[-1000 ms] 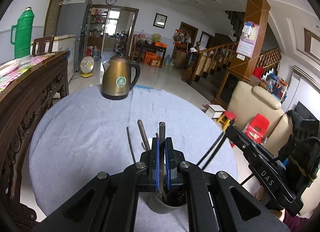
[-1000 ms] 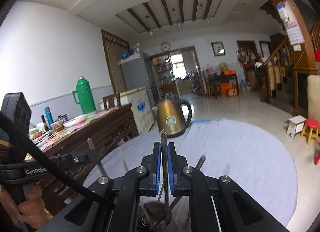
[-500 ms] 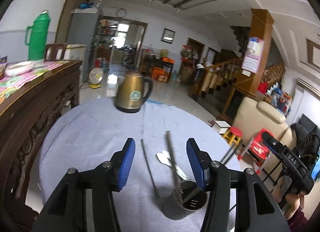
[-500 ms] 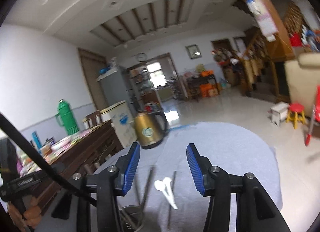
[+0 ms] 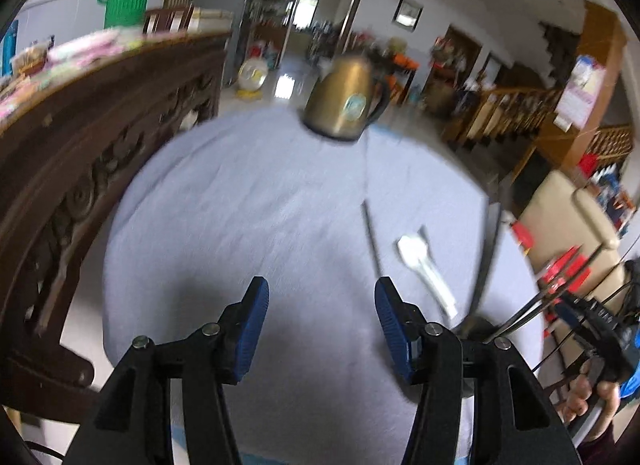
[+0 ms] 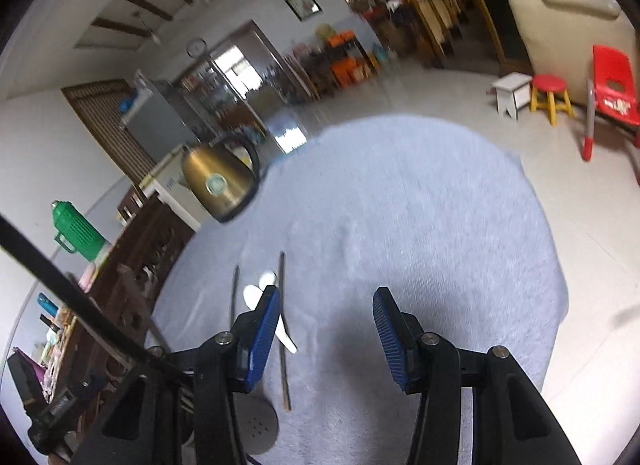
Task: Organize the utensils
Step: 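Move both open tools back toward the remaining chopsticks and spoons, then close the left tool on a white spoon's handle, then close the right tool on the other white spoon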
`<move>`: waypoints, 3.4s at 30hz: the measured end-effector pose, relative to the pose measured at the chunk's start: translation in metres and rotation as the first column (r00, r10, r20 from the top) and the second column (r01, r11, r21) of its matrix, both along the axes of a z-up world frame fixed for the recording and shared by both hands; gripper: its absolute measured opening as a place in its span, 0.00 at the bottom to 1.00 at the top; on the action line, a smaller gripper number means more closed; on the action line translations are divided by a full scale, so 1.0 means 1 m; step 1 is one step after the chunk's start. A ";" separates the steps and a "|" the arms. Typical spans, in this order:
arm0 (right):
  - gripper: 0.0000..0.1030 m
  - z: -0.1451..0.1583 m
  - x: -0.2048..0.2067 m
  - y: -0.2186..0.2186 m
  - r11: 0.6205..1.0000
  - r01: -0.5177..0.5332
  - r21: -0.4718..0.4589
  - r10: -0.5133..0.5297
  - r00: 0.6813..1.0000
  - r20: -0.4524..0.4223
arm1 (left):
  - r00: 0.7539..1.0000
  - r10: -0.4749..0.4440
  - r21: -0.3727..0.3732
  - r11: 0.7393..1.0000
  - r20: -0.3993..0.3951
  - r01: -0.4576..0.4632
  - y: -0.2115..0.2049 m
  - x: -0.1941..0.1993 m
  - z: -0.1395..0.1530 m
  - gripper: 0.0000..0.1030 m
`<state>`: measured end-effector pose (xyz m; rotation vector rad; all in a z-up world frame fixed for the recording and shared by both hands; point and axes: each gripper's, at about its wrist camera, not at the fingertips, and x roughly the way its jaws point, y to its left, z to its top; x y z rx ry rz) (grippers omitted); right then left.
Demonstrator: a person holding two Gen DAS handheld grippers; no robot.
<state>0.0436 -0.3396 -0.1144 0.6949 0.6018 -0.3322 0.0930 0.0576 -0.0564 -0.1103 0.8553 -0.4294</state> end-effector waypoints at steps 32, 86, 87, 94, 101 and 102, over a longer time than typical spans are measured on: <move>0.35 -0.076 0.199 0.027 0.886 -0.414 0.207 0.450 0.875 -0.179 | 0.992 -0.043 0.127 0.990 -0.117 0.058 -0.035 0.056 -0.051 0.49; 0.08 -0.102 0.190 -0.034 0.922 -0.311 0.232 0.358 0.912 -0.200 | 0.823 -0.525 0.129 0.820 -0.218 0.558 -0.227 0.136 -0.104 0.08; 0.08 -0.102 0.190 -0.034 0.921 -0.313 0.231 0.360 0.912 -0.200 | 0.826 -0.522 0.126 0.824 -0.213 0.553 -0.227 0.137 -0.104 0.07; 0.09 -0.099 0.194 -0.026 0.910 -0.347 0.227 0.393 0.898 -0.200 | 0.863 -0.478 0.151 0.853 -0.160 0.500 -0.208 0.145 -0.087 0.02; 0.49 -0.090 0.218 -0.005 0.903 -0.398 0.160 0.426 0.880 -0.211 | 0.884 -0.459 0.132 0.875 -0.082 0.466 -0.176 0.142 -0.056 0.02; 0.49 -0.089 0.223 -0.001 0.897 -0.416 0.148 0.440 0.870 -0.224 | 0.887 -0.456 0.128 0.878 -0.068 0.461 -0.170 0.141 -0.050 0.02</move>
